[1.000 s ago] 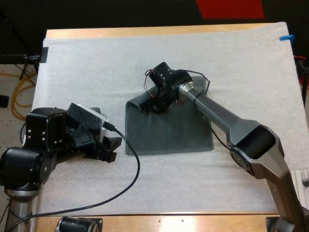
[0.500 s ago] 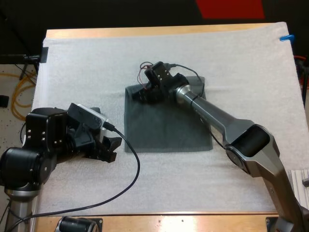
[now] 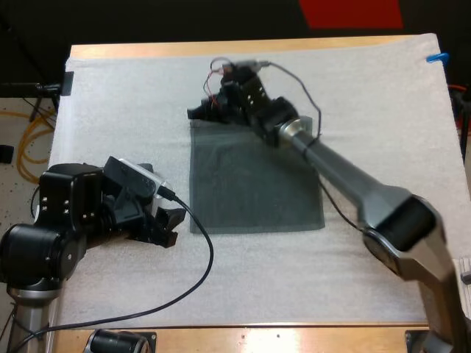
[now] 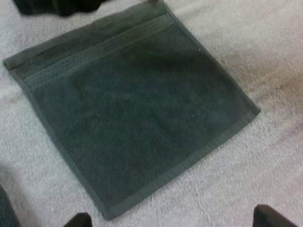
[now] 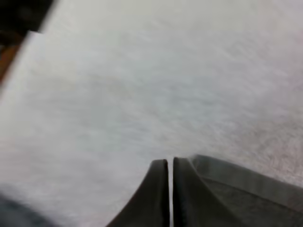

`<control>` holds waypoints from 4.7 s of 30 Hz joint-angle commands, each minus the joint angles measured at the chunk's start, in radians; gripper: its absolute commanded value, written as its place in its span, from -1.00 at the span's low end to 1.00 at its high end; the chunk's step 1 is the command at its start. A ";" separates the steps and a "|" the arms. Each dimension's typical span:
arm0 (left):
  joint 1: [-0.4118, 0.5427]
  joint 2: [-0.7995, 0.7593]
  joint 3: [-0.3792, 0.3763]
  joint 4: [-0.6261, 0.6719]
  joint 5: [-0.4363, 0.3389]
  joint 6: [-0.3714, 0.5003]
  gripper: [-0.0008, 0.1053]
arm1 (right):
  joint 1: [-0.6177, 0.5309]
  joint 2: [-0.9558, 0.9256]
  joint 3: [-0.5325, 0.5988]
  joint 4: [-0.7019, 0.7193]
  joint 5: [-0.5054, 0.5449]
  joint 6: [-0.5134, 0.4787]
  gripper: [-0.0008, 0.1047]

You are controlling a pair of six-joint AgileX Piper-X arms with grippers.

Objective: Pick towel from pile fold and stack

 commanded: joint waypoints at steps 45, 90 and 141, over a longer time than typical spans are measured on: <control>0.000 -0.070 -0.006 -0.008 -0.105 -0.099 0.24 | -0.320 -1.179 1.089 0.547 0.034 0.010 0.49; 0.000 -0.068 0.215 -0.187 -0.107 -0.282 0.24 | -0.386 -0.602 1.336 -0.269 -0.529 0.383 -0.97; 0.114 0.727 0.465 -0.646 0.227 -0.268 -0.99 | -0.386 -0.636 1.336 -0.266 -0.562 0.357 -0.97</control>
